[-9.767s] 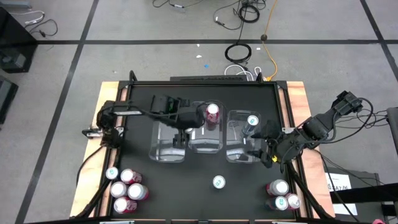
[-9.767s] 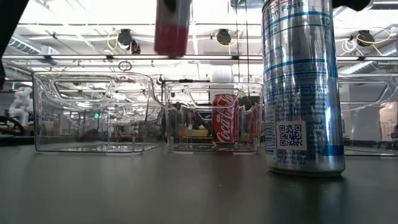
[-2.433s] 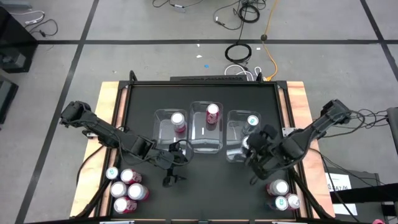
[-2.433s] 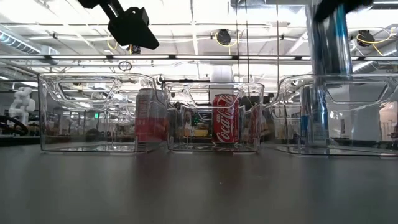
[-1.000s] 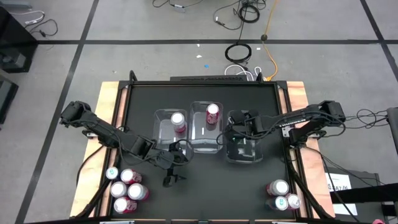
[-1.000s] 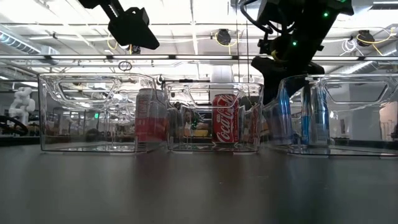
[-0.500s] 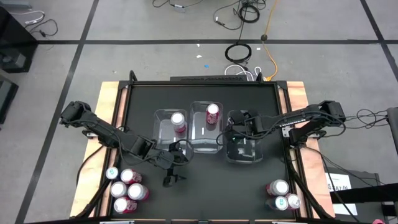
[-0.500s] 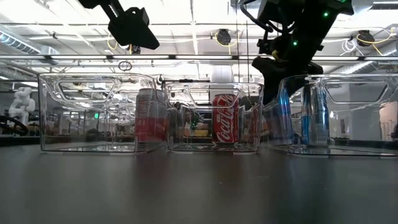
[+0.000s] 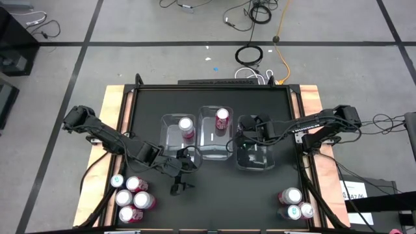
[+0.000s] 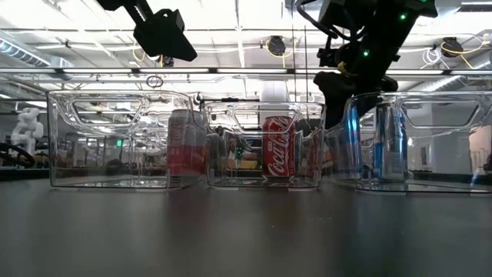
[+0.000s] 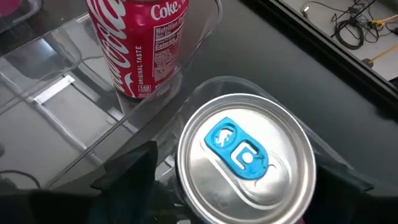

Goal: Sort soda cans
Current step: Put the top right white orange soda can into the middle left transparent bin

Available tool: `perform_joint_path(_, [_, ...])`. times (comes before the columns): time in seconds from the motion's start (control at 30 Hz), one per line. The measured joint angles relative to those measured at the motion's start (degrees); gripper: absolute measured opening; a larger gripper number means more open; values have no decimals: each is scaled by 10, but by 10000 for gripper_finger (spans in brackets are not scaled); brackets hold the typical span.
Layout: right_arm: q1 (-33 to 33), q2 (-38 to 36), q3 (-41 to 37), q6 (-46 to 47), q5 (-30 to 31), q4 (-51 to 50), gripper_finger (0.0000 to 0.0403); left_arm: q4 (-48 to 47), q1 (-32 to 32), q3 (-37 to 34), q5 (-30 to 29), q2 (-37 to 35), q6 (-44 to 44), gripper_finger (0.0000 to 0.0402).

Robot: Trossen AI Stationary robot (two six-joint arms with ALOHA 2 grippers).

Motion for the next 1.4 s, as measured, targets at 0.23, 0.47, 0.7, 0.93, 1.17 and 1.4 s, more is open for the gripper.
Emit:
perform_joint_path(0.23, [0,0,63,0,-3,-73,325,0,0,0,3,0,0,386])
perform_joint_path(0.47, [1,0,173,3,-8,-222,325,0,0,0,3,0,0,386])
perform_joint_path(0.7, [13,0,252,44,-100,-351,325,0,0,0,3,0,1,386])
perform_joint_path(0.93, [81,-2,257,119,-188,-417,325,0,0,0,3,0,1,386])
perform_joint_path(1.17, [168,-2,257,221,-214,-422,325,0,0,0,3,0,6,386])
perform_joint_path(1.4, [254,-2,257,334,-243,-422,325,1,6,0,3,0,35,386])
